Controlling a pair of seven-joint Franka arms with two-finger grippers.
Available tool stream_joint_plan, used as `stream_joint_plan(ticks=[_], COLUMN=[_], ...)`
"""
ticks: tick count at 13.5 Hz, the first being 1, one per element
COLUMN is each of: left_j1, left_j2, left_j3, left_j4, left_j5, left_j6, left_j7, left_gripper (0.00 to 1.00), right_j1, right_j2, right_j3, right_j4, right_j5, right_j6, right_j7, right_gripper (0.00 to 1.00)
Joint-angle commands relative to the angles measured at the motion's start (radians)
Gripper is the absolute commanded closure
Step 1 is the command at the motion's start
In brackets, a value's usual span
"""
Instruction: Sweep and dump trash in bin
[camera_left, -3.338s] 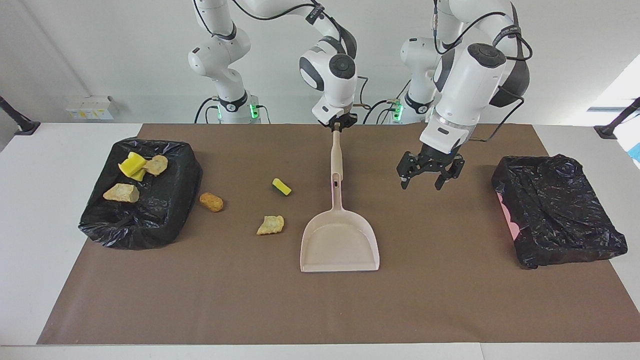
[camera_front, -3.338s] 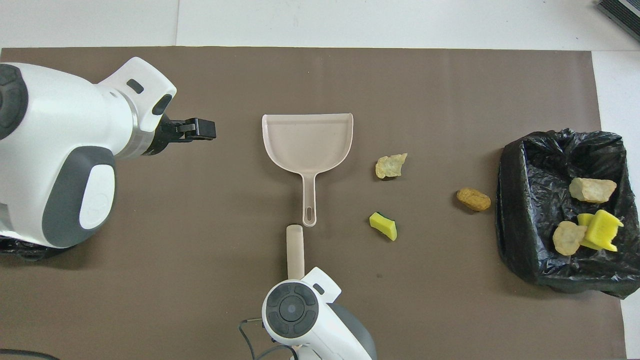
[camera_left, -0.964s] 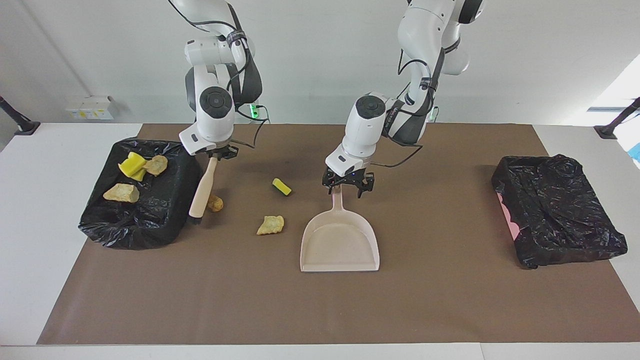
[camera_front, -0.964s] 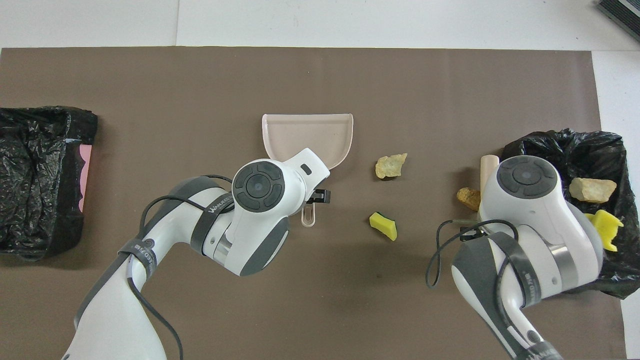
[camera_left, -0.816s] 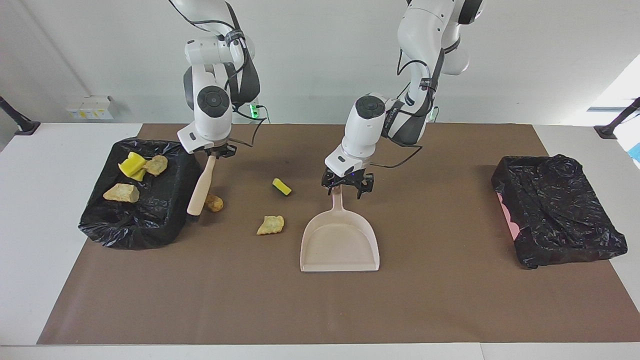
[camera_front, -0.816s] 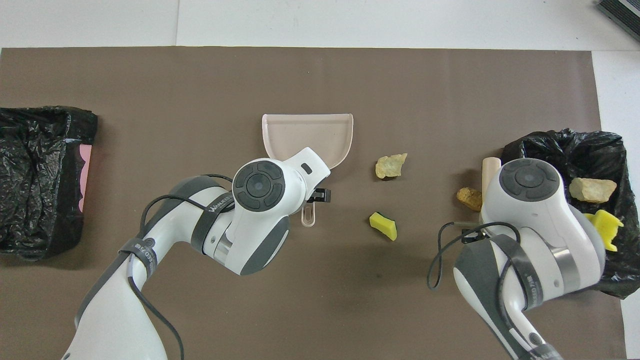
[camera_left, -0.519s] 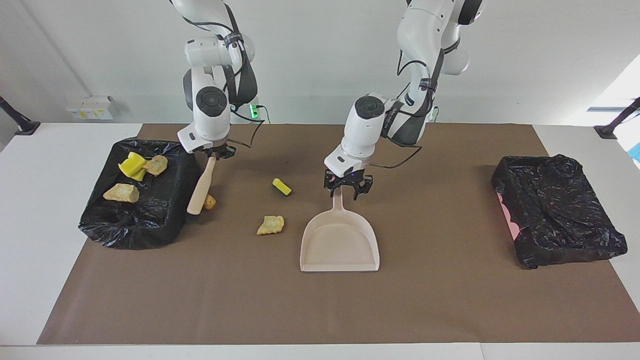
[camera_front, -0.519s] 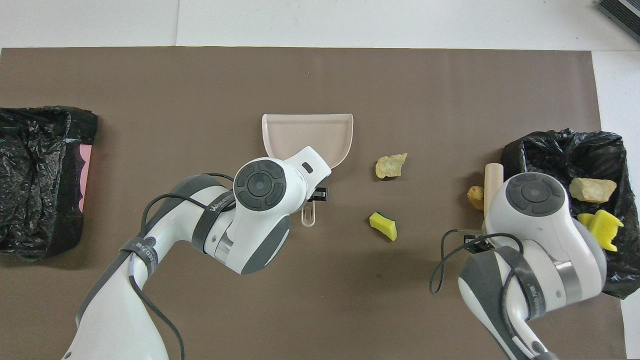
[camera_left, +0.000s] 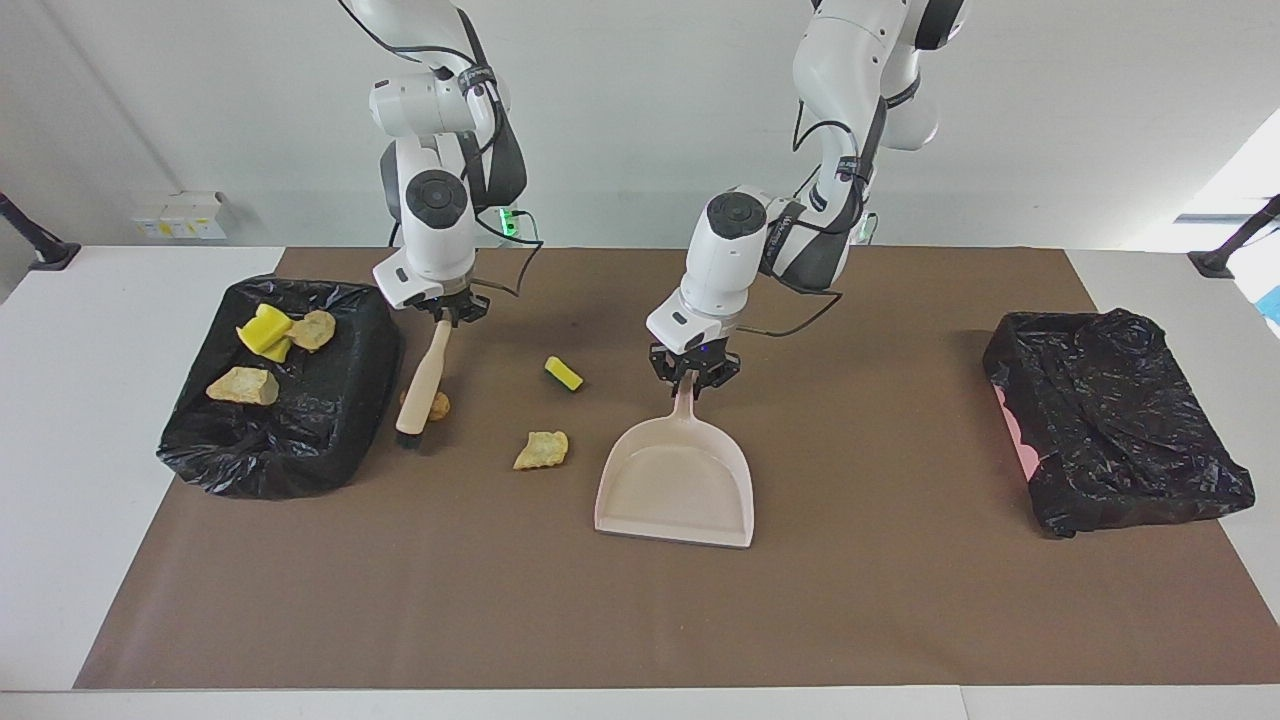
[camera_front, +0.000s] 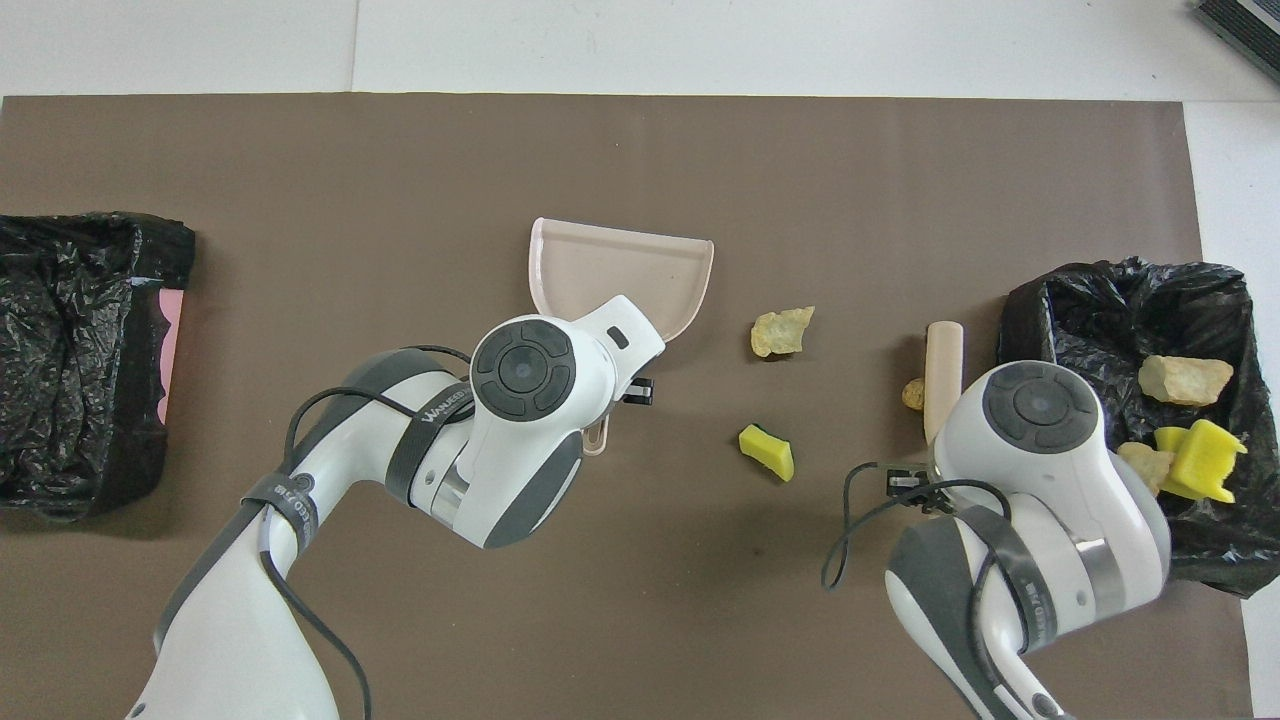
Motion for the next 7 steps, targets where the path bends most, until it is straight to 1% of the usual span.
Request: stream_joint_plan(ticks=[1, 5, 7], left_j1=[0.014, 0.126, 0.195], left_j2=[-0.023, -0.141, -0.208], left_j3=[0.017, 0.017, 0.017], left_j4=[0.016, 0.013, 0.005], left_j5=[0.016, 0.022, 0.022], left_j6=[-0.065, -0.250, -0.336], left_j7=[0.160, 0.530, 0.723], left_gripper=[1.00, 1.00, 1.00], right_j1=[0.042, 0.082, 0.083], right_j2=[0.052, 0.132, 0.132], right_j3=[0.007, 0.008, 0.007], right_j4=[0.094, 0.278, 0.289], right_j5=[0.052, 0.034, 0.011], right_j6=[-0.030, -0.195, -0.210], right_j7=[0.004, 0.016, 0.006], right_gripper=[1.00, 1.00, 1.00])
